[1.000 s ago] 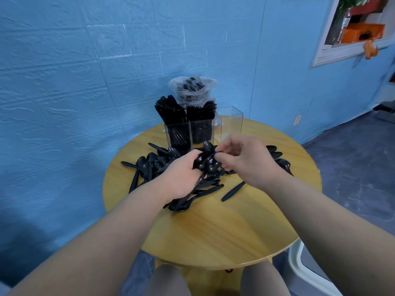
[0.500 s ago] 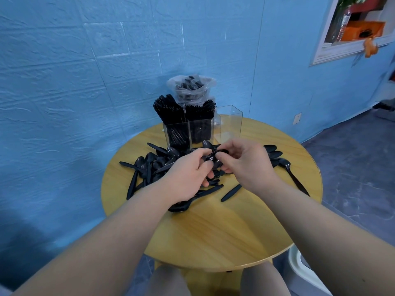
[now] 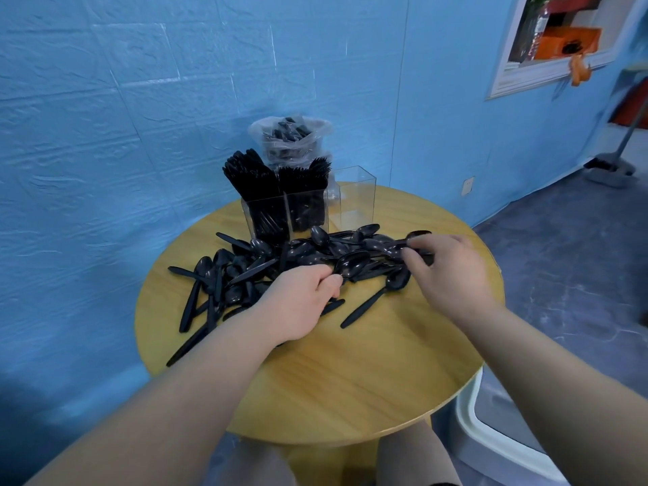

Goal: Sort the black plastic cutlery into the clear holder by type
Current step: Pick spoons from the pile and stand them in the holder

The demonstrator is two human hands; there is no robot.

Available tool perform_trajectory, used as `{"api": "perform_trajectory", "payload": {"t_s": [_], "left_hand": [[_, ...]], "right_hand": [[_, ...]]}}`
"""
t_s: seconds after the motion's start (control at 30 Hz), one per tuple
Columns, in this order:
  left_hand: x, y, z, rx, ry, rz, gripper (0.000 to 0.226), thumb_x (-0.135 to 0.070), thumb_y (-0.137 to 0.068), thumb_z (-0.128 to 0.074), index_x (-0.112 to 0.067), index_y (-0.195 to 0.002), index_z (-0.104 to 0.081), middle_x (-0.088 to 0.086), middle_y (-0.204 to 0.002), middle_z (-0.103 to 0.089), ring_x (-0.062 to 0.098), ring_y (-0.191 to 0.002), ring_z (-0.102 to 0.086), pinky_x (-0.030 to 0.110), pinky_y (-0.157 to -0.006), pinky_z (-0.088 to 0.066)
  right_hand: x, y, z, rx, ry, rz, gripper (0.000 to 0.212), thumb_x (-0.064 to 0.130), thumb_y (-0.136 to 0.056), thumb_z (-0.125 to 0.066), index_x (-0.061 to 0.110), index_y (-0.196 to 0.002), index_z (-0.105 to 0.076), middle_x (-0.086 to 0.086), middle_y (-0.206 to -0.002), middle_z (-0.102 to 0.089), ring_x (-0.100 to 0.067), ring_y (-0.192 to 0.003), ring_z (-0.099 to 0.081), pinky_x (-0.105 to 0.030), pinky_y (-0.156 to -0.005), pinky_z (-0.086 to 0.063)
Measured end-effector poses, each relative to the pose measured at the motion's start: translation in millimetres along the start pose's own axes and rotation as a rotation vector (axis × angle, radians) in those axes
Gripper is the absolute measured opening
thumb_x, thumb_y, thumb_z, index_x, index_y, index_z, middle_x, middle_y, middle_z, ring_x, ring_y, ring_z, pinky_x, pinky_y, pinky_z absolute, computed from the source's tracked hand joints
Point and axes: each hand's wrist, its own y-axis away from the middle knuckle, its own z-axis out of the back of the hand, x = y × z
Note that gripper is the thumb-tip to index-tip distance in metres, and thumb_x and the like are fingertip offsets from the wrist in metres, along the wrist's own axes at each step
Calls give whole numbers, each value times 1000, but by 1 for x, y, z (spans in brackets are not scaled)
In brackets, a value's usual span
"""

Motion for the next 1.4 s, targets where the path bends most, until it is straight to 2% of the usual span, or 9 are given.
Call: {"api": "perform_trajectory", "payload": {"t_s": [0.07,0.13,0.23,0.33,0.47,0.6,0.8,1.07,1.4], "left_hand": [[-4,-2,-8,-39,-20,0,34,-33,-103,-33,-19,-91,-61,-11,-66,-49,6,-59,-45,24,-55,-35],[-10,-6,-14,-73,-25,5,35,-31,-103,-30,-16,-95,-61,-12,-72,-52,4,-65,-48,22,-57,-36],[-13,-14,-24,-68,-17,34,34,-28,-103,-31,-10,-98,-59,1,-86,-60,16,-76,-55,28,-68,-44],[-11,-16,-32,-55,-133,12,30,-28,-103,-31,-14,-91,-55,1,-81,-59,15,-68,-53,29,-63,-43],[-7,-14,-39,-92,-320,-37,29,-35,-99,-41,-18,-77,-49,-1,-80,-53,12,-70,-50,25,-63,-39],[-7,-14,-42,-62,-390,-18,27,-44,-93,-50,-19,-84,-55,-4,-87,-50,13,-78,-51,25,-66,-39],[-9,-17,-42,-47,-299,24,16,-33,-91,-57,-18,-90,-62,-6,-86,-59,11,-81,-56,27,-74,-49],[-10,-17,-37,-90,-194,72,1,-25,-88,-63,-24,-88,-63,-11,-80,-59,7,-77,-57,24,-72,-49],[-7,-7,-35,81,-172,-8,18,-29,-95,-51,-23,-91,-68,3,-75,-68,12,-54,-52,29,-56,-48]], "right_hand": [[-23,-1,7,169,417,-55,28,27,-97,-41,14,-105,-64,-2,-108,-64,-25,-108,-48,-30,-87,-33],[-33,5,7,331,535,-130,28,23,-97,-34,12,-89,-59,-6,-98,-60,-27,-97,-51,-30,-75,-36],[-28,11,5,380,371,-95,29,20,-94,-36,12,-81,-60,-4,-83,-60,-21,-77,-55,-28,-55,-39],[-17,15,8,464,157,-18,36,9,-93,-39,16,-115,-66,1,-110,-66,-21,-101,-59,-26,-82,-45],[-29,9,8,385,147,46,47,1,-90,-41,24,-128,-58,1,-131,-54,-20,-118,-49,-26,-92,-39],[-42,5,-3,406,238,109,41,20,-95,-45,30,-135,-49,4,-137,-46,-24,-123,-39,-34,-101,-36],[-44,4,-8,333,146,165,36,31,-90,-59,27,-126,-55,6,-121,-56,-18,-111,-45,-28,-93,-36],[-45,11,-6,312,177,297,29,37,-94,-51,24,-119,-61,5,-107,-63,-14,-97,-54,-28,-81,-45],[-35,6,-15,252,26,217,45,21,-95,-54,26,-139,-45,2,-112,-65,-15,-98,-59,-20,-76,-40]]}}
